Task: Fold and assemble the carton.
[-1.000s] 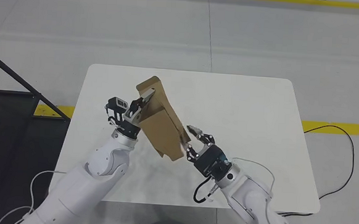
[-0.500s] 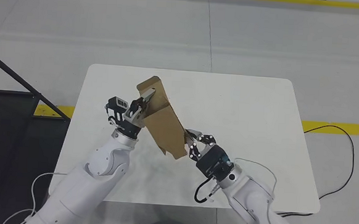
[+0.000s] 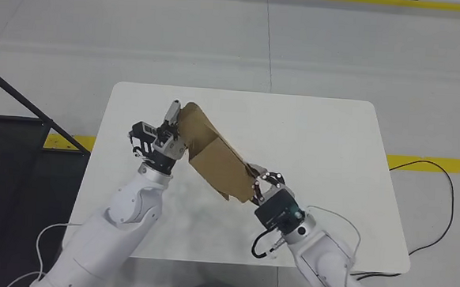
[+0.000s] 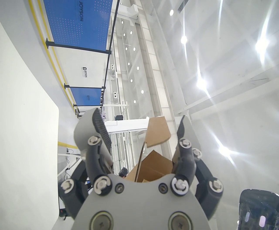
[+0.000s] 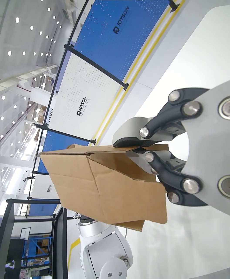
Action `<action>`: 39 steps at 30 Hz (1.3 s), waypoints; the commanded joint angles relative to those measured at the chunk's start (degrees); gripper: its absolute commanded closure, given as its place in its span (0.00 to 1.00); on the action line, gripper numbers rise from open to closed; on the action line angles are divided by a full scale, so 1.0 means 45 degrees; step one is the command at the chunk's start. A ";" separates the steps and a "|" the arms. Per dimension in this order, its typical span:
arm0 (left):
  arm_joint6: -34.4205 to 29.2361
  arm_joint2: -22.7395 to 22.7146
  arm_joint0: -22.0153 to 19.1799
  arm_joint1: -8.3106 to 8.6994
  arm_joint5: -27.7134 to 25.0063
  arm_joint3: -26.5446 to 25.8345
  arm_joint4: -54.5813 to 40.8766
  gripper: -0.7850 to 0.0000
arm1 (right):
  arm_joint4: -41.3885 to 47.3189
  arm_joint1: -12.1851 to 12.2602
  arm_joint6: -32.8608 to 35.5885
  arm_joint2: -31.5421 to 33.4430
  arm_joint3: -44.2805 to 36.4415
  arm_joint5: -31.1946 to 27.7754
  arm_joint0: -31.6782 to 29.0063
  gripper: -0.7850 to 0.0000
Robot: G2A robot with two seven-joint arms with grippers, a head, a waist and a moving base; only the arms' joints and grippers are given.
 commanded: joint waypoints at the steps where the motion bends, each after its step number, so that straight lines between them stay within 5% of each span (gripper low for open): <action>1: -0.0015 -0.0178 0.0102 -0.0020 0.0065 -0.0088 0.0031 0.00 | -0.0176 -0.0012 -0.0022 0.0034 -0.0112 0.0271 -0.0125 1.00; 14: -0.0156 -0.1316 0.0902 -0.0121 0.0418 -0.0583 0.0142 0.00 | -0.0785 -0.0113 -0.0256 0.0361 -0.0548 0.1780 -0.0798 1.00; 21: -0.0101 -0.2221 0.1354 -0.0147 0.0499 -0.0847 0.0245 0.00 | -0.2874 -0.0231 0.0340 0.0006 -0.0794 0.3477 -0.1156 1.00; 26: -0.0433 -0.2967 0.1696 -0.0113 0.0542 -0.0978 0.0495 0.00 | -0.3655 -0.0297 0.0958 -0.0187 -0.0845 0.3494 -0.1103 1.00; 32: -0.2320 -0.4034 0.2534 0.0084 -0.0548 -0.1256 0.3265 0.00 | -0.3505 -0.0315 0.1311 -0.0176 -0.0896 0.2991 -0.1005 1.00; 39: -0.5494 -0.5301 0.3273 0.0325 -0.2037 -0.1622 0.3198 0.00 | -0.3505 -0.0315 0.1311 -0.0176 -0.0896 0.2991 -0.1005 1.00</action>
